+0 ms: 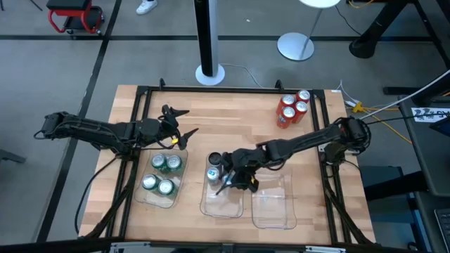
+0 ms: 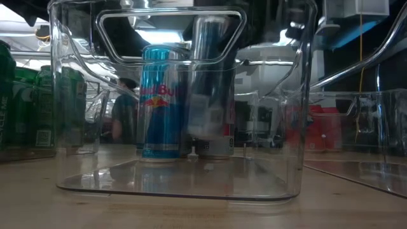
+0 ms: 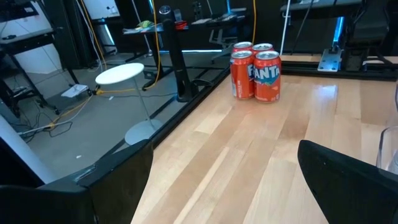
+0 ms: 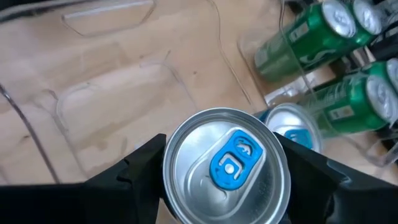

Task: Sort soda cans
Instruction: Put the blue soda can into the middle transparent bin

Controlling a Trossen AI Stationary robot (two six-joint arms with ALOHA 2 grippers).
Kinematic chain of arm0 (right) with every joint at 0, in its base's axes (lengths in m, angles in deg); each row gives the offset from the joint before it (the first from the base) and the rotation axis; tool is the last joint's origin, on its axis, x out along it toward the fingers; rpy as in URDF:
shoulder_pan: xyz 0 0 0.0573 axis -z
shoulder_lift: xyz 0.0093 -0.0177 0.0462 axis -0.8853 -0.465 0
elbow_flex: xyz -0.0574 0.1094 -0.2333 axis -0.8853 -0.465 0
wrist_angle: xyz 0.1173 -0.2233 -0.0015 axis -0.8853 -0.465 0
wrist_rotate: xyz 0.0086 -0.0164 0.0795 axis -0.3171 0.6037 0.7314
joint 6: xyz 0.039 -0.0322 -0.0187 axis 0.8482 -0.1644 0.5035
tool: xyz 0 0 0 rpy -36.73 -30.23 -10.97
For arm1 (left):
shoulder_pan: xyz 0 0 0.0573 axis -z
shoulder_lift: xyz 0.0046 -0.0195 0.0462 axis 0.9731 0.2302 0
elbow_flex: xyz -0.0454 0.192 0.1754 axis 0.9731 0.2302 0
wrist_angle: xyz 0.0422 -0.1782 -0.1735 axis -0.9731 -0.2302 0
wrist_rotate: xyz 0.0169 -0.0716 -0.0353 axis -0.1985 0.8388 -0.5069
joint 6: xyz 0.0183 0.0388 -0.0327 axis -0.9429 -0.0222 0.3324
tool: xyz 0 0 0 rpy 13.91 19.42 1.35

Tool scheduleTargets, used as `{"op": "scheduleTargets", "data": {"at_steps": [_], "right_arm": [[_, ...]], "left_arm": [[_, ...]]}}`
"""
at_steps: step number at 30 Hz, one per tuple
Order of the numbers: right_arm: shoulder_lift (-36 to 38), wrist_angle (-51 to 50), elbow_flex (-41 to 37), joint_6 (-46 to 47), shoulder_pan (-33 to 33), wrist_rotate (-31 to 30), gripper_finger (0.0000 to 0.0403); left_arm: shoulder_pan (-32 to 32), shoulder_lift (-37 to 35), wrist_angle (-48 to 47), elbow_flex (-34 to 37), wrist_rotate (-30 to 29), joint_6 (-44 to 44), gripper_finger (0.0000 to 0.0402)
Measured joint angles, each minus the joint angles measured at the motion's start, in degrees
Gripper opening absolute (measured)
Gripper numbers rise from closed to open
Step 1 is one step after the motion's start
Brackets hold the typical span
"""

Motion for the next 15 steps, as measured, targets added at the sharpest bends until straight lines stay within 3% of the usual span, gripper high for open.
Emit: {"op": "scheduleTargets", "data": {"at_steps": [10, 15], "right_arm": [[-1.82, -0.45, 0.06, -1.24, 0.53, -1.16, 0.0253], [-1.95, -0.49, 0.06, -1.33, 0.57, -3.41, 0.0279]], "left_arm": [[-0.02, -0.01, -0.08, 0.0, 0.0, 0.0, 0.0388], [-0.02, 0.0, -0.12, 0.0, 0.0, 0.0, 0.0388]]}}
